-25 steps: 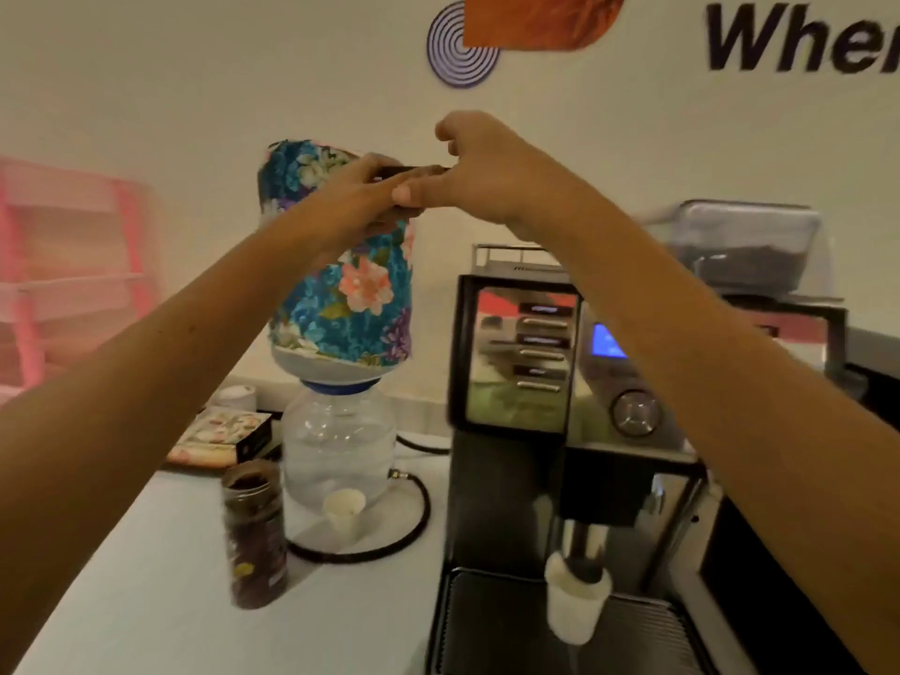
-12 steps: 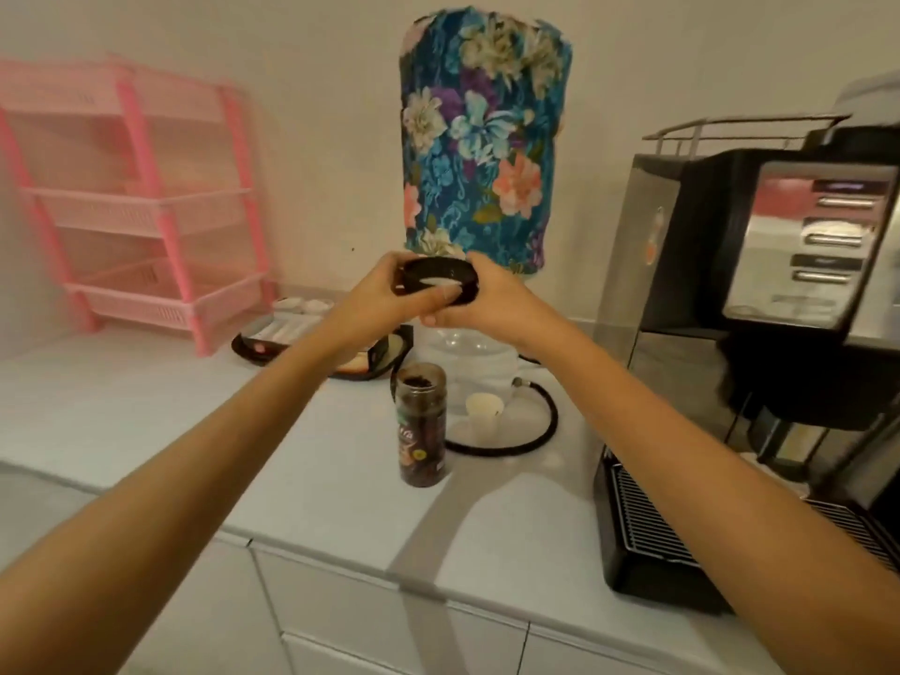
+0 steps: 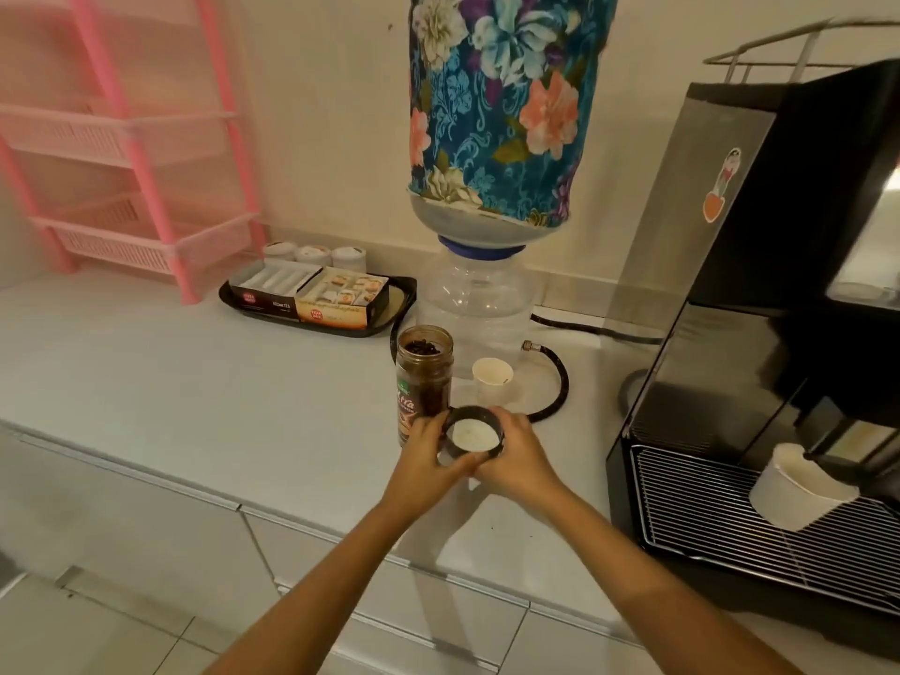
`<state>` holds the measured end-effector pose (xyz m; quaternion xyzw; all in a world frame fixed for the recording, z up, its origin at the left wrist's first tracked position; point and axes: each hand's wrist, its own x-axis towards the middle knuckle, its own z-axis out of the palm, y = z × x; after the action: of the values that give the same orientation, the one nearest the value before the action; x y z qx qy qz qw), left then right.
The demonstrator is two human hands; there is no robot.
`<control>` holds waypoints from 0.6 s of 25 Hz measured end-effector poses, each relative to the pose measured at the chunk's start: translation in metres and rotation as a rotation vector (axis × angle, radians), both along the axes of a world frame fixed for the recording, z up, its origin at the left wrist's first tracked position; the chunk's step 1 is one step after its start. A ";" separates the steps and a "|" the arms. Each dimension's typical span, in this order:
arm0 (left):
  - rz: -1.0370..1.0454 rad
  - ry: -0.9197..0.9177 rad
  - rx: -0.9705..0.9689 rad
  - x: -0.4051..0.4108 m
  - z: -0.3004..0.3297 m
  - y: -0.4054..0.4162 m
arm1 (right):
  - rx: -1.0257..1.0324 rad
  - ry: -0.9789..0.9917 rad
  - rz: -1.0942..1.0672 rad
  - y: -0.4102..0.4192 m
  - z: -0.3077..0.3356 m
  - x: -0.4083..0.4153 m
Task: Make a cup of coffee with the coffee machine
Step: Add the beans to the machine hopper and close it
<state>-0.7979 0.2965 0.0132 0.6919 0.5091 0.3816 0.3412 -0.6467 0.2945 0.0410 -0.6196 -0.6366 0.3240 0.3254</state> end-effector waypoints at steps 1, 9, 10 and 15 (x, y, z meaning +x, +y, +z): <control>0.005 0.003 -0.014 0.003 -0.014 0.000 | -0.026 -0.018 -0.015 0.001 -0.014 0.002; 0.066 0.214 0.001 0.016 -0.060 0.008 | -0.054 -0.057 -0.063 0.005 -0.060 0.016; 0.059 0.219 0.015 0.017 -0.060 0.008 | -0.057 -0.079 -0.059 0.006 -0.061 0.016; 0.138 0.229 0.068 0.024 -0.060 -0.008 | -0.091 -0.171 -0.057 0.002 -0.063 0.014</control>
<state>-0.7744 0.2890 -0.0466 0.7054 0.5780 0.3397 0.2301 -0.6323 0.2965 -0.0223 -0.6771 -0.6287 0.2889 0.2508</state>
